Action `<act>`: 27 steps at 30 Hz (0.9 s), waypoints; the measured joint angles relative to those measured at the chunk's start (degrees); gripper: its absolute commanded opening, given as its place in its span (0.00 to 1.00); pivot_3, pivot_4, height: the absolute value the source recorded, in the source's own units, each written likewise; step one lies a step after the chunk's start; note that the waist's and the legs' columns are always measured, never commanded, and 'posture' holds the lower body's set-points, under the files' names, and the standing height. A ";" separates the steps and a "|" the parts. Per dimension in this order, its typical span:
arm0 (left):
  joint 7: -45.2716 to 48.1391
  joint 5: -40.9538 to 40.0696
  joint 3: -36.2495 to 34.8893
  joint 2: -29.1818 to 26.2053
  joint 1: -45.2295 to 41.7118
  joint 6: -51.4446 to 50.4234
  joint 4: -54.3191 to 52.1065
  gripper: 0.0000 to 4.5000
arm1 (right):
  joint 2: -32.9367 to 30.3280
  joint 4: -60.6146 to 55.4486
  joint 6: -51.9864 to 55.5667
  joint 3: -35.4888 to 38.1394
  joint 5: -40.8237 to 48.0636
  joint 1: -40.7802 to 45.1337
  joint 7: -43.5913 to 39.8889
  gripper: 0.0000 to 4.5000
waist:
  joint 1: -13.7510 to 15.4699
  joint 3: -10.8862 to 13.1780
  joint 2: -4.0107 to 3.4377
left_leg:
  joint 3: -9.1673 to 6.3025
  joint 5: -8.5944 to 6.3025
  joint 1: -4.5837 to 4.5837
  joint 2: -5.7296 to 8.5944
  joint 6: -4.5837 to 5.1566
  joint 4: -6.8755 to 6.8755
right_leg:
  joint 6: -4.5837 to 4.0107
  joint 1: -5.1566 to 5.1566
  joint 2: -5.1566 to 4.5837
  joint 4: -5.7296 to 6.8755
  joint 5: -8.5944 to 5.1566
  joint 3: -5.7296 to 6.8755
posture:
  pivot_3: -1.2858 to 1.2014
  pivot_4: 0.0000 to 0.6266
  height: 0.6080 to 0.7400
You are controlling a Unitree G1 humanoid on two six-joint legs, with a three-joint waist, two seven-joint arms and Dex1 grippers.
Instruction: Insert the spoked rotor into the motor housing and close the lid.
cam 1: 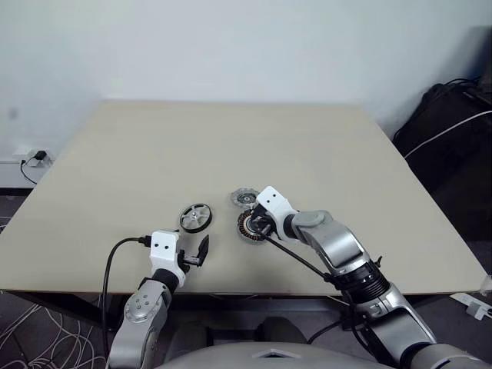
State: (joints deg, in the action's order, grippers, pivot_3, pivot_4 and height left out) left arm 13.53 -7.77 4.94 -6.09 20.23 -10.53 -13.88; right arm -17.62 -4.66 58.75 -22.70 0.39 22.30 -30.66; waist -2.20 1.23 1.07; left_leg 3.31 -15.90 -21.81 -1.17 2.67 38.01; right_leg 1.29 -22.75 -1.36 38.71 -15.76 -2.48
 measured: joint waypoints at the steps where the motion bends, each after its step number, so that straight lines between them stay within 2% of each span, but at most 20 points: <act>1: -0.05 0.00 -0.01 0.02 0.04 0.02 0.00 1.00 | 0.00 0.09 -0.05 0.00 0.00 0.03 -0.01 0.01 | 0.00 0.00 0.00 | 0.00 0.00 0.00 0.00 0.00 0.00 | 0.00 0.00 0.00 0.00 0.00 0.00 | 0.52 0.00 1.00; 24: -0.14 0.00 0.02 0.15 0.26 0.10 0.00 1.00 | 1.63 2.03 -1.26 0.85 0.72 1.29 1.05 0.01 | -0.31 0.03 -0.05 | 0.00 -0.01 0.00 -0.01 0.01 -0.02 | 0.01 -0.06 -0.01 0.00 0.01 0.00 | 0.52 0.00 1.00; 27: -0.15 0.00 0.00 0.14 0.27 0.10 0.00 1.00 | 1.76 2.02 -1.27 0.85 1.13 1.30 1.05 0.01 | 0.01 0.03 -0.05 | 0.00 -0.02 -0.20 0.00 0.03 -0.03 | 0.25 -0.06 -0.01 0.00 0.15 0.00 | 0.52 0.00 1.00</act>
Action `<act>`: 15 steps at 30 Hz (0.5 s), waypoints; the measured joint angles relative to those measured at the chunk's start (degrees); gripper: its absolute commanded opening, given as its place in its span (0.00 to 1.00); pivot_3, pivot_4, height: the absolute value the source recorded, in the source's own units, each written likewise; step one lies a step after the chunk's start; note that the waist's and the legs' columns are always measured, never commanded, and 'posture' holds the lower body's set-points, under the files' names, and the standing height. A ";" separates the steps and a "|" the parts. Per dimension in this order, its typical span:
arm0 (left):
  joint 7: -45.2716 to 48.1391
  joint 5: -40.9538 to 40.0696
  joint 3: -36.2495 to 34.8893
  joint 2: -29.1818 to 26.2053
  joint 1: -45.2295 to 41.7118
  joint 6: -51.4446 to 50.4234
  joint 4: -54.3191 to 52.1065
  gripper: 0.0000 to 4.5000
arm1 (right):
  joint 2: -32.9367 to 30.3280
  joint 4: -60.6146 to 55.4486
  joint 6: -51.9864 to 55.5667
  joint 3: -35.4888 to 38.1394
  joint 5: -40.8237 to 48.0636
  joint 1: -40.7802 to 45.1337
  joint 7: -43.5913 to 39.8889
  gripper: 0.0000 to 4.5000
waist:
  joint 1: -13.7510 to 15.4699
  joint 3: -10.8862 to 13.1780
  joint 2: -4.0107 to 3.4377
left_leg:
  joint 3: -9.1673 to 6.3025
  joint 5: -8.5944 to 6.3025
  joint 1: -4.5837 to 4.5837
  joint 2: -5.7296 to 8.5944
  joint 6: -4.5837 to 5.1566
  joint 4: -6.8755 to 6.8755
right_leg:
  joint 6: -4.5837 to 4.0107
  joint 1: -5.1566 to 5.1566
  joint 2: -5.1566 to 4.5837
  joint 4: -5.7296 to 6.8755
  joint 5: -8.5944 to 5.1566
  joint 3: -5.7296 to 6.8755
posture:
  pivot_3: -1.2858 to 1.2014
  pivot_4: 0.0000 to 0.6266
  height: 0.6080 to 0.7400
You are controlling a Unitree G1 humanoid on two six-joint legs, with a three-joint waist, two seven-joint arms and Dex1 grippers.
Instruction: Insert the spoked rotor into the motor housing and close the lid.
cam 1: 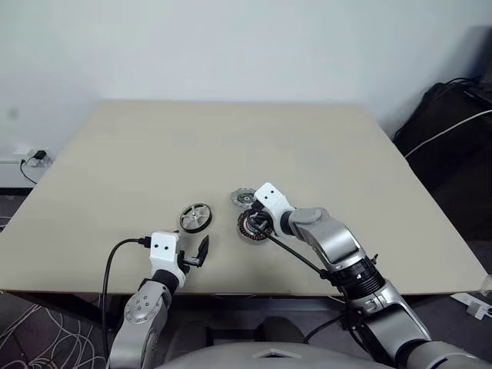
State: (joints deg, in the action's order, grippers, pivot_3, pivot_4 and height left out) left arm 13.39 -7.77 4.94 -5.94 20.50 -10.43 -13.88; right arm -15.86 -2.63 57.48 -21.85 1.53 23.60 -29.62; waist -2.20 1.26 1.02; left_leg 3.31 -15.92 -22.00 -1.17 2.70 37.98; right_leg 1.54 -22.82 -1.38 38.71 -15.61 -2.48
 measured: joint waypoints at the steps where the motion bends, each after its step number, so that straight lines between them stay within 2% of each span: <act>1: 0.00 0.00 0.01 0.00 0.01 0.00 0.00 1.00 | 0.01 0.00 0.00 0.00 0.13 0.00 -0.01 0.01 | 0.06 0.00 -0.01 | 0.00 0.00 -0.04 0.00 0.00 0.00 | 0.00 -0.03 0.00 0.00 0.00 0.00 | 0.52 0.00 1.00; 15: 0.12 0.00 0.08 -0.01 -0.10 0.00 0.34 1.00 | -2.21 -0.73 0.06 -0.08 0.97 -0.08 -0.22 0.01 | 0.07 0.04 -0.05 | 0.00 0.00 -0.03 0.00 0.00 -0.01 | -0.16 -0.02 0.00 -0.02 -0.09 0.01 | 0.52 0.00 1.00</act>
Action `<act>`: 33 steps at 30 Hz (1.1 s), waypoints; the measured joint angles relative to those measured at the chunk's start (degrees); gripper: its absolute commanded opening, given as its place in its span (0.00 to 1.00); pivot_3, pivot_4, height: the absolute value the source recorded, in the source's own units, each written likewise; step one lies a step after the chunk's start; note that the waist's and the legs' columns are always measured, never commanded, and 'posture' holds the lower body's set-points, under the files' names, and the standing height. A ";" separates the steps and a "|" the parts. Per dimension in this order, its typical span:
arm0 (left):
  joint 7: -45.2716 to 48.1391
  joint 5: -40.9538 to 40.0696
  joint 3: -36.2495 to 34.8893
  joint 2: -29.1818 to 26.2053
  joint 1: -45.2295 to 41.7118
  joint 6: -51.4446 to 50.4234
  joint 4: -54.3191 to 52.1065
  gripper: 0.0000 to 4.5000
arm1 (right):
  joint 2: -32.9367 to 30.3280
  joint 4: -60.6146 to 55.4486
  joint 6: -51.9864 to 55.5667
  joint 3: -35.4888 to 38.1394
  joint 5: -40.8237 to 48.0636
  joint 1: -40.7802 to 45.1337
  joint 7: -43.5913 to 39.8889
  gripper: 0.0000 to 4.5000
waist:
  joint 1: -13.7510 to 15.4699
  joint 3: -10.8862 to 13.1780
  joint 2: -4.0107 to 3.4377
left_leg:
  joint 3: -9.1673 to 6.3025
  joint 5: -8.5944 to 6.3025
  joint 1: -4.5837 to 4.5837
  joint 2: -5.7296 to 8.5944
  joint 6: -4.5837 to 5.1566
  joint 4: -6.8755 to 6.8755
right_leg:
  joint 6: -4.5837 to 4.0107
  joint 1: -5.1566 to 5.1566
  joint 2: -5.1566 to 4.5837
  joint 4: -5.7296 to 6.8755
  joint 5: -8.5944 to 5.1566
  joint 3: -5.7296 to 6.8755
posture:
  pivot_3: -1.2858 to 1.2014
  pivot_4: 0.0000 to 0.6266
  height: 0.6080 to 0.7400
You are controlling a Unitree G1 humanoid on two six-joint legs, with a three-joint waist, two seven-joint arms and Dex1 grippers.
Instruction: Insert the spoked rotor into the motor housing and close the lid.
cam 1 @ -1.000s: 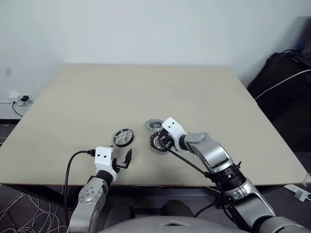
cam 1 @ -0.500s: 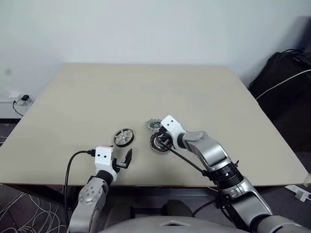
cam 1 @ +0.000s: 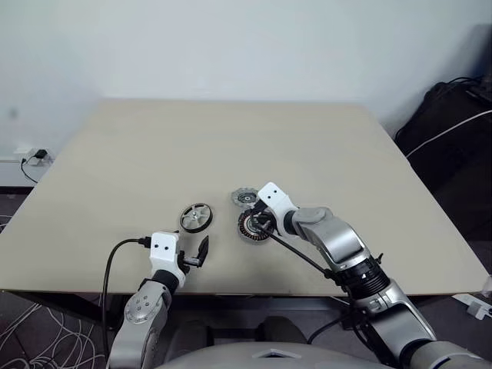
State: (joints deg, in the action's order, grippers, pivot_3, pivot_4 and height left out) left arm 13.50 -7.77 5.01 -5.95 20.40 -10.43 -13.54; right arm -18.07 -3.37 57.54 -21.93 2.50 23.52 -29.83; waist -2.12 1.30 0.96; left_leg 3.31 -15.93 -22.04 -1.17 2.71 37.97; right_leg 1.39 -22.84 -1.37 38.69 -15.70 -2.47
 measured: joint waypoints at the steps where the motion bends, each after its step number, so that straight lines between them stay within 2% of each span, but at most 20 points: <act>1: 0.03 0.00 0.02 0.00 -0.06 0.00 0.01 1.00 | -0.13 -0.02 0.03 -0.01 0.08 -0.04 -0.02 0.01 | 0.00 0.00 0.00 | 0.00 0.00 0.00 0.00 0.00 0.00 | 0.00 0.00 0.00 0.00 0.00 0.00 | 0.52 0.00 1.00; 29: 0.00 0.00 -0.02 0.01 -0.14 0.00 0.01 1.00 | -0.19 -0.13 0.21 -0.80 0.21 -0.86 -0.01 0.01 | 0.01 0.00 0.00 | 0.00 0.01 0.00 0.02 0.01 0.01 | 0.12 0.03 0.01 0.00 0.06 0.02 | 0.52 0.00 1.00; 33: -0.01 0.00 -0.03 0.01 -0.14 0.00 0.01 1.00 | -0.34 -0.17 0.21 -1.07 0.36 -0.87 -0.45 0.23 | 0.01 0.00 0.00 | 0.00 0.01 0.00 0.02 0.01 0.01 | 0.12 0.03 0.01 0.00 0.06 0.02 | 0.52 0.00 1.00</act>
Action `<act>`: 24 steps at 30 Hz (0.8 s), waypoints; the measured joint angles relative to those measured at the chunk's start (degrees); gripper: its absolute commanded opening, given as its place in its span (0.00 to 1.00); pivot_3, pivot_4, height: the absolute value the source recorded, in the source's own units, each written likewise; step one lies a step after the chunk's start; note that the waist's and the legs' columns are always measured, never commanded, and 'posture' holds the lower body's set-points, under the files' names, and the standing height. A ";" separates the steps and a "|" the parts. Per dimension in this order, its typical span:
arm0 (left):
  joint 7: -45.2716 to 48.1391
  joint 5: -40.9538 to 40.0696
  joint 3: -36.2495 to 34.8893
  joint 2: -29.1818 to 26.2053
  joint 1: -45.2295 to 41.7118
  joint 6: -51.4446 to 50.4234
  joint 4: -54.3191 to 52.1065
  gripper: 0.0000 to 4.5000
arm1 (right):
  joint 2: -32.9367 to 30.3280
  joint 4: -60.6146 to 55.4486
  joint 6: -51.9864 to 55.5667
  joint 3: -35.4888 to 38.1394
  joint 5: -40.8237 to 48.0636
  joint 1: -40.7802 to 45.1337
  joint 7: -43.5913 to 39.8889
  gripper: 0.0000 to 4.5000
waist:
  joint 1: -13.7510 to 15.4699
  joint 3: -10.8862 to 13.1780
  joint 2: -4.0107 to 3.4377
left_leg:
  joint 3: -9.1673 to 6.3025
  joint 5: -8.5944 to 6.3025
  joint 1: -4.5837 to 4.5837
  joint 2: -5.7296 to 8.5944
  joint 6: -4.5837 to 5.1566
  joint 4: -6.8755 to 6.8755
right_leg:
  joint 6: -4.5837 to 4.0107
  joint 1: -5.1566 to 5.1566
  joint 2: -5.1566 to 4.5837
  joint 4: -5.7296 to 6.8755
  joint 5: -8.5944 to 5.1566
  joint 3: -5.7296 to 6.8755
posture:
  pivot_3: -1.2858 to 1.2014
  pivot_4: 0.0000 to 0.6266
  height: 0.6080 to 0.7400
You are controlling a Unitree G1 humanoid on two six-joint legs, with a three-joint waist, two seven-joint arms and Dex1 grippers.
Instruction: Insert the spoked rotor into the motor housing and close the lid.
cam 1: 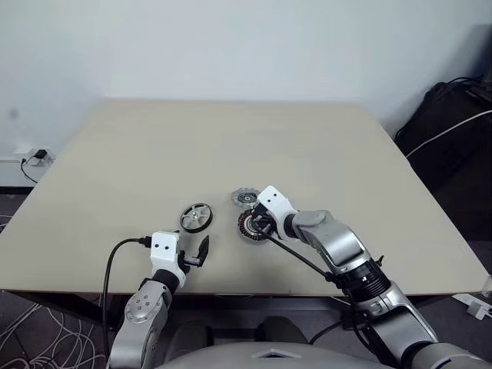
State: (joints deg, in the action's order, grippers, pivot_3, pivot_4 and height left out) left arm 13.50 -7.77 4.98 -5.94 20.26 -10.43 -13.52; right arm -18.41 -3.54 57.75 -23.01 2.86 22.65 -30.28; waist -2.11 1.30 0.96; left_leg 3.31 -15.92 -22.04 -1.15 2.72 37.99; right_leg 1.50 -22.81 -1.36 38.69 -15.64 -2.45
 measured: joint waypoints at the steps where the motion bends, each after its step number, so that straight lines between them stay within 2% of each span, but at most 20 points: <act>1: 0.00 0.00 0.01 0.00 0.00 0.00 0.00 1.00 | 0.00 -0.07 0.00 -0.12 0.03 -0.03 -0.11 0.30 | 0.00 0.00 0.00 | 0.00 0.00 0.00 0.00 0.00 0.00 | 0.00 0.00 0.00 0.00 0.00 0.00 | 0.52 0.00 1.00; 5: 0.01 0.00 0.01 0.00 0.00 0.00 0.00 1.00 | -0.14 -1.55 0.00 -0.04 0.03 -0.08 0.26 0.58 | -0.02 0.00 0.00 | 0.00 0.00 0.00 0.00 0.00 0.00 | 0.02 0.00 0.00 0.00 0.01 0.00 | 0.52 0.00 1.00; 12: 0.03 -0.01 0.03 0.02 0.02 0.02 0.00 1.00 | 1.68 -4.92 -1.91 3.46 0.70 -0.46 2.85 0.58 | 0.03 0.00 0.00 | 0.00 0.00 0.00 0.00 0.00 0.01 | 0.07 0.01 0.01 0.00 0.04 0.00 | 0.52 0.00 1.00; 15: -0.06 0.02 0.02 0.04 0.01 0.10 0.02 1.00 | 3.40 -6.80 -7.47 5.11 0.39 -1.85 5.54 0.45 | 0.02 -0.01 0.01 | 0.00 0.00 0.00 0.00 0.00 0.00 | 0.09 0.00 0.02 0.00 0.04 0.00 | 0.52 0.00 1.00; 20: -2.06 0.06 -1.58 0.91 0.15 1.55 0.05 1.00 | 6.50 -8.98 -21.30 5.50 -1.17 -10.01 10.66 0.10 | 0.07 -0.01 0.02 | 0.00 -0.01 -0.01 0.01 0.02 -0.01 | 0.18 0.03 0.01 -0.01 0.02 -0.01 | 0.52 0.00 1.00; 24: -4.60 -0.05 -4.04 2.00 -0.07 2.21 0.07 1.00 | 6.30 -11.57 -27.66 5.56 -2.66 -17.17 12.98 0.10 | 0.19 -0.02 0.03 | 0.00 -0.02 0.02 0.03 0.03 0.05 | 0.19 0.07 -0.02 -0.01 0.01 -0.01 | 0.52 0.00 1.00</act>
State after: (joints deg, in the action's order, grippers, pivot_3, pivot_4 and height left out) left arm 8.90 -7.82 0.94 -3.94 20.19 -8.22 -13.46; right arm -12.11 -15.11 30.09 -17.44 0.19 5.47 -17.30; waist -1.92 1.28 1.00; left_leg 3.31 -15.94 -22.02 -1.12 2.75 38.03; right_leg 1.69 -22.74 -1.39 38.68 -15.63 -2.46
